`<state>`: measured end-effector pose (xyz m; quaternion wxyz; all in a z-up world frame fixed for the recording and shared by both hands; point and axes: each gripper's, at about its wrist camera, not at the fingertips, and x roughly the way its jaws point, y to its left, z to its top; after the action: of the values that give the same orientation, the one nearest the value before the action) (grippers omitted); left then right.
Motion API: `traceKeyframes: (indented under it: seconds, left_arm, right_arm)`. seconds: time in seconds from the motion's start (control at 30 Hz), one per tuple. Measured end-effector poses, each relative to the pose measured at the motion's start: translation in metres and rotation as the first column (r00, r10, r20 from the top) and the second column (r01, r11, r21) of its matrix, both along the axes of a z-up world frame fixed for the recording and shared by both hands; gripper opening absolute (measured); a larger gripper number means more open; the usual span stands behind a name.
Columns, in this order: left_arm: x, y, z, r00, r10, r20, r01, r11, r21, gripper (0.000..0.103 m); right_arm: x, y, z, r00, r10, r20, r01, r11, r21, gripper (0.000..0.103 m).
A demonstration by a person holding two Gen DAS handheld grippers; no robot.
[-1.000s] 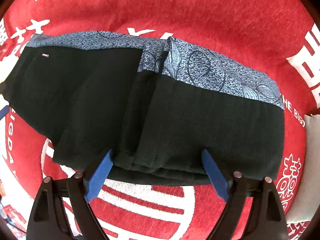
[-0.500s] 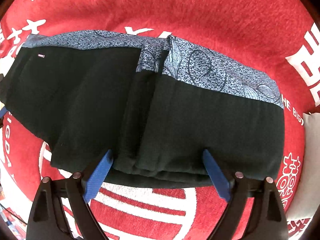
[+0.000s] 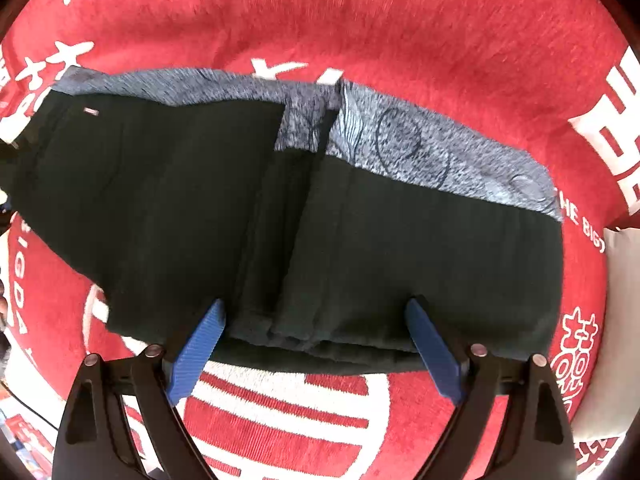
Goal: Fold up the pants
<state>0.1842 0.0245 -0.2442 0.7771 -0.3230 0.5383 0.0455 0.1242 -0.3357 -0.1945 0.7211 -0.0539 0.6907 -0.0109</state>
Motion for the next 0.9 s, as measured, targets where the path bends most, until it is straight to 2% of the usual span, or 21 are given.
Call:
traceKeyframes:
  seconds: [0.1, 0.2, 0.33, 0.4, 0.5, 0.57, 0.73, 0.8, 0.87, 0.9]
  left_arm:
    - [-0.003, -0.003, 0.008, 0.999, -0.046, 0.017, 0.045, 0.998, 0.049, 0.031]
    - [-0.006, -0.022, 0.026, 0.989, -0.137, 0.052, 0.126, 0.977, 0.173, 0.031]
    - [-0.009, -0.043, 0.042, 0.972, -0.227, 0.067, 0.197, 0.933, 0.301, 0.031]
    - [-0.011, -0.051, 0.047, 0.959, -0.273, 0.070, 0.231, 0.905, 0.356, 0.031]
    - [-0.008, -0.058, 0.052, 0.950, -0.303, 0.069, 0.253, 0.884, 0.393, 0.031]
    - [-0.008, -0.059, 0.055, 0.949, -0.306, 0.071, 0.255, 0.882, 0.396, 0.031]
    - [-0.006, -0.067, 0.060, 0.944, -0.321, 0.075, 0.262, 0.870, 0.417, 0.031]
    - [-0.007, -0.071, 0.063, 0.940, -0.331, 0.080, 0.268, 0.864, 0.427, 0.031]
    - [-0.008, -0.073, 0.066, 0.936, -0.341, 0.089, 0.272, 0.859, 0.434, 0.031]
    - [-0.009, -0.074, 0.067, 0.935, -0.343, 0.092, 0.272, 0.858, 0.436, 0.031]
  right_arm:
    - [0.008, 0.005, 0.028, 0.999, -0.001, 0.035, -0.001, 0.999, 0.040, 0.094]
    - [0.030, 0.019, 0.054, 0.999, 0.015, 0.048, -0.021, 0.992, 0.126, 0.094]
    - [0.078, 0.053, 0.068, 0.998, 0.065, 0.005, -0.064, 0.963, 0.263, 0.094]
    - [0.113, 0.086, 0.071, 0.993, 0.110, -0.045, -0.087, 0.933, 0.348, 0.094]
    - [0.155, 0.142, 0.065, 0.971, 0.199, -0.135, -0.131, 0.907, 0.400, 0.095]
    - [0.173, 0.176, 0.060, 0.953, 0.257, -0.161, -0.174, 0.898, 0.404, 0.095]
    - [0.201, 0.272, 0.048, 0.881, 0.414, -0.227, -0.299, 0.861, 0.411, 0.098]
    - [0.202, 0.303, 0.034, 0.833, 0.479, -0.278, -0.348, 0.843, 0.411, 0.099]
    - [0.196, 0.331, 0.015, 0.774, 0.538, -0.334, -0.427, 0.833, 0.351, 0.099]
    - [0.194, 0.336, 0.008, 0.757, 0.548, -0.356, -0.452, 0.833, 0.319, 0.099]
